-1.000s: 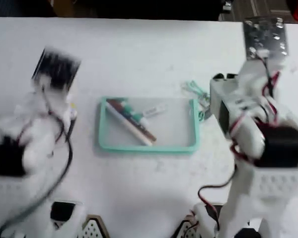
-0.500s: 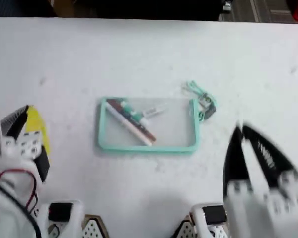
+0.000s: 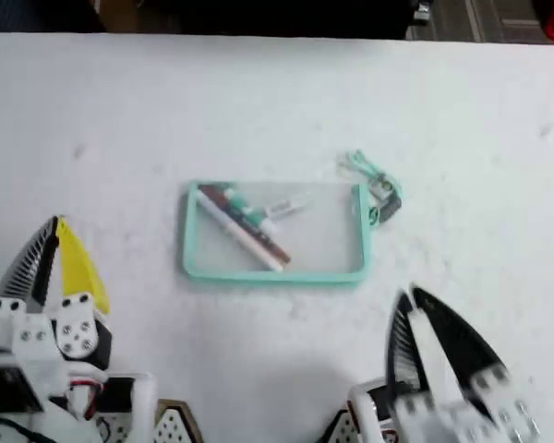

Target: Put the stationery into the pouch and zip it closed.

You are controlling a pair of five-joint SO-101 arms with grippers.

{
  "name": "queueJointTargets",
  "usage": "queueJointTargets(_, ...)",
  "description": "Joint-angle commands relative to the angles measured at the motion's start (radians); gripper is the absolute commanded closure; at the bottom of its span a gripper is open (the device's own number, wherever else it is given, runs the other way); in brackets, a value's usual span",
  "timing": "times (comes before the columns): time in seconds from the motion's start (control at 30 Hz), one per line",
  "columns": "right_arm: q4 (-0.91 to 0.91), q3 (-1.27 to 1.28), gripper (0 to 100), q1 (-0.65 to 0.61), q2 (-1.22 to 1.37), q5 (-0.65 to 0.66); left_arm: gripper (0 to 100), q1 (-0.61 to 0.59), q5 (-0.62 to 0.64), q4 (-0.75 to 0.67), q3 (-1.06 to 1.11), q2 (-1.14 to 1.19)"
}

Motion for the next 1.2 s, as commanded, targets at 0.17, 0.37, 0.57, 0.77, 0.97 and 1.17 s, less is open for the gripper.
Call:
queueJointTargets(0.17, -0.022, 0.235, 97.4, -0.005, -0.013, 0.002, 98, -0.002, 0.012, -0.137, 0.425, -0.076)
queueJointTargets(0.37, -0.028, 0.606, 97.4, -0.004, -0.013, 0.003, 98, -0.007, -0.114, -0.298, 0.825, -0.077)
queueJointTargets(0.57, -0.225, 1.030, 97.4, 0.163, -0.013, 0.006, 98, -0.004, -0.344, -0.273, 0.977, -0.076)
queueJointTargets(0.77, -0.383, 1.217, 97.4, 0.383, 0.013, 0.009, 98, -0.002, -0.124, -0.031, 0.976, -0.077)
queueJointTargets(0.97, -0.148, 1.215, 97.8, 0.325, 0.001, 0.009, 98, -0.010, -0.069, 0.074, 0.976, -0.073)
queueJointTargets(1.17, -0.143, 1.215, 97.8, 0.331, -0.002, 0.009, 98, 0.016, -0.121, 0.075, 0.976, -0.073)
